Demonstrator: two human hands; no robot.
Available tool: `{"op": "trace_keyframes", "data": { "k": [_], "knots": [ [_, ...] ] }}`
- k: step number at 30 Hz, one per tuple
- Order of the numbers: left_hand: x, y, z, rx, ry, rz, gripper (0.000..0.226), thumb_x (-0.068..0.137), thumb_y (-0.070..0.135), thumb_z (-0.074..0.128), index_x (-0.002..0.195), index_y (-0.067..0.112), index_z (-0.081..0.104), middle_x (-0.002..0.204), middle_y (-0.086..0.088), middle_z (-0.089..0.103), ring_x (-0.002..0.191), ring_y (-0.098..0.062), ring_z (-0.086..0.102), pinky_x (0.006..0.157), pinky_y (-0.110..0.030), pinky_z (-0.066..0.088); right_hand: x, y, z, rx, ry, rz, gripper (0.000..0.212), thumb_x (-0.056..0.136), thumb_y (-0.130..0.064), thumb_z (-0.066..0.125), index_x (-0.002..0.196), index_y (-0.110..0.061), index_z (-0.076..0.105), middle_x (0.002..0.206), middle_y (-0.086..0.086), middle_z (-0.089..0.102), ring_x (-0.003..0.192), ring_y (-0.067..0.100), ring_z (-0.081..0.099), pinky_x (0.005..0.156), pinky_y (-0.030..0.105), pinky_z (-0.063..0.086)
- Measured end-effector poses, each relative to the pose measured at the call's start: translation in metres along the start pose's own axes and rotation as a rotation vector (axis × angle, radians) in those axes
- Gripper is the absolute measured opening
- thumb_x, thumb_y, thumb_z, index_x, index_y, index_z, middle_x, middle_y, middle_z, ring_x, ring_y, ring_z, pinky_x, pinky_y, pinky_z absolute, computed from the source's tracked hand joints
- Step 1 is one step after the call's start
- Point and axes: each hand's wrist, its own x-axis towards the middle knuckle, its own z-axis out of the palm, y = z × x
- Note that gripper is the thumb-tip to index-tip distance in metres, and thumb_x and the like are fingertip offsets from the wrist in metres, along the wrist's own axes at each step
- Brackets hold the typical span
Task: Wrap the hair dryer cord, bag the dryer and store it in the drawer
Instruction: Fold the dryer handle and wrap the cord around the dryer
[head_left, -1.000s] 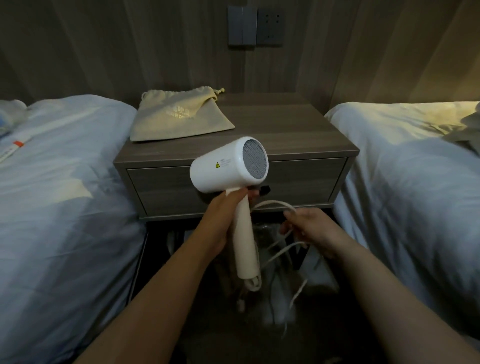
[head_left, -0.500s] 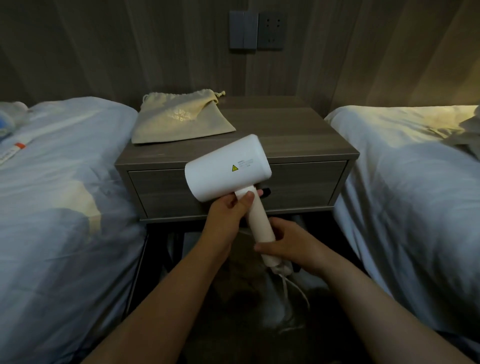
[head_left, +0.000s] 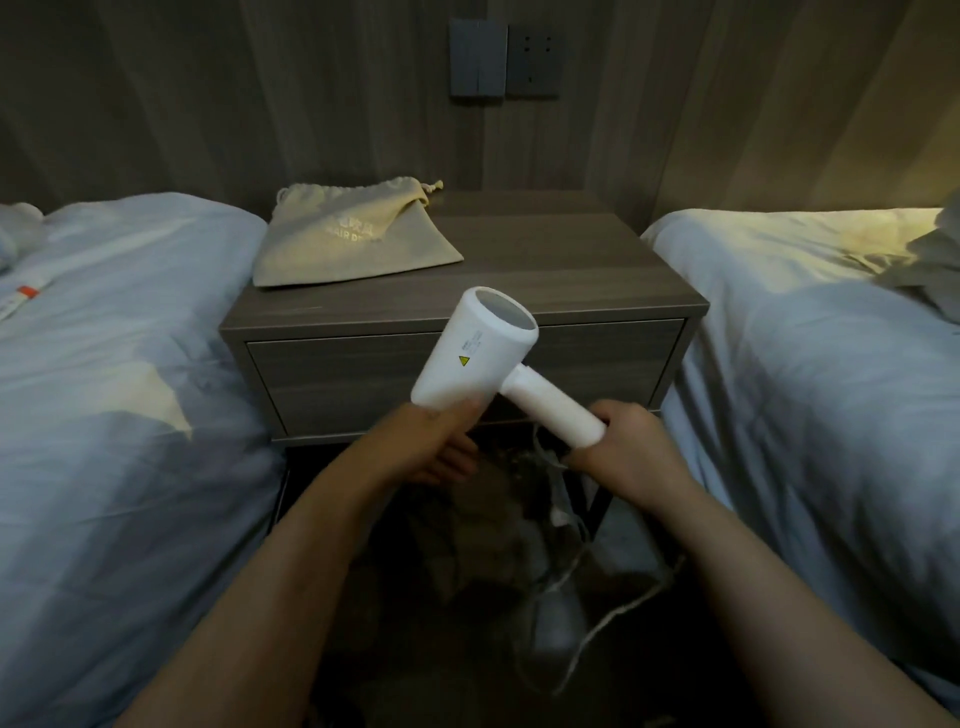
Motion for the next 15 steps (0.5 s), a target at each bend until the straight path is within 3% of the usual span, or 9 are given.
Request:
{"op": "trace_keyframes", "data": {
  "k": [2, 4, 5, 7, 10, 12, 15],
  "knots": [
    [-0.002, 0.002, -0.014, -0.003, 0.272, 0.142, 0.044, 0.088, 0.047, 0.052, 0.069, 0.011, 0.068, 0.061, -0.005, 0.070, 0.057, -0.014, 0.067, 0.068, -0.033, 0.053, 0.001, 0.002, -0.009, -0.014, 0.002, 0.021, 0.031, 0.065, -0.021, 0.073, 0.094, -0.016, 0.064, 0.080, 0.003, 0.060, 0.072, 0.021, 0.058, 0.059, 0.027, 0.043],
    [0.000, 0.001, -0.023, 0.008, 0.461, 0.326, 0.030, 0.086, 0.040, 0.059, 0.076, 0.013, 0.068, 0.070, -0.002, 0.069, 0.062, -0.010, 0.064, 0.064, -0.028, 0.051, 0.001, 0.004, -0.019, 0.032, -0.042, 0.020, 0.028, 0.066, -0.016, 0.071, 0.094, -0.015, 0.065, 0.073, 0.000, 0.058, 0.063, 0.016, 0.058, 0.051, 0.025, 0.043],
    [0.001, 0.000, -0.025, 0.012, 0.451, 0.383, 0.021, 0.085, 0.035, 0.062, 0.089, 0.015, 0.066, 0.084, 0.000, 0.068, 0.074, -0.009, 0.064, 0.068, -0.025, 0.049, 0.001, 0.005, -0.024, 0.072, -0.087, 0.011, 0.026, 0.067, -0.013, 0.070, 0.093, -0.014, 0.064, 0.071, -0.001, 0.058, 0.061, 0.013, 0.057, 0.049, 0.024, 0.042],
    [0.003, -0.002, -0.022, 0.014, 0.295, 0.437, 0.039, 0.084, 0.025, 0.063, 0.121, 0.019, 0.053, 0.111, 0.003, 0.061, 0.095, -0.007, 0.059, 0.077, -0.018, 0.045, 0.001, 0.005, -0.032, 0.128, -0.190, -0.012, 0.025, 0.068, -0.008, 0.068, 0.092, -0.014, 0.065, 0.069, 0.001, 0.058, 0.053, 0.011, 0.056, 0.045, 0.021, 0.041],
    [0.004, -0.002, -0.015, -0.035, 0.090, 0.436, 0.053, 0.087, 0.016, 0.059, 0.135, 0.020, 0.039, 0.113, 0.005, 0.058, 0.089, 0.005, 0.059, 0.071, -0.011, 0.048, 0.000, 0.007, -0.040, 0.130, -0.310, -0.065, 0.023, 0.067, -0.003, 0.069, 0.081, -0.021, 0.064, 0.065, -0.002, 0.059, 0.040, -0.001, 0.052, 0.038, 0.014, 0.036],
    [0.006, -0.003, -0.013, -0.074, 0.054, 0.384, 0.057, 0.087, 0.018, 0.059, 0.138, 0.023, 0.035, 0.114, 0.002, 0.056, 0.090, 0.000, 0.058, 0.068, -0.016, 0.050, -0.001, 0.007, -0.041, 0.112, -0.376, -0.115, 0.030, 0.067, -0.003, 0.072, 0.086, -0.025, 0.064, 0.075, -0.005, 0.063, 0.055, -0.002, 0.059, 0.044, 0.011, 0.040],
    [0.008, -0.006, -0.007, -0.141, 0.065, 0.253, 0.064, 0.084, 0.025, 0.062, 0.140, 0.028, 0.030, 0.118, -0.004, 0.052, 0.095, -0.014, 0.057, 0.072, -0.031, 0.050, -0.003, 0.007, -0.037, 0.105, -0.419, -0.183, 0.068, 0.067, -0.006, 0.076, 0.125, -0.031, 0.049, 0.102, -0.004, 0.064, 0.092, 0.012, 0.064, 0.066, 0.019, 0.053]
  ]
}}
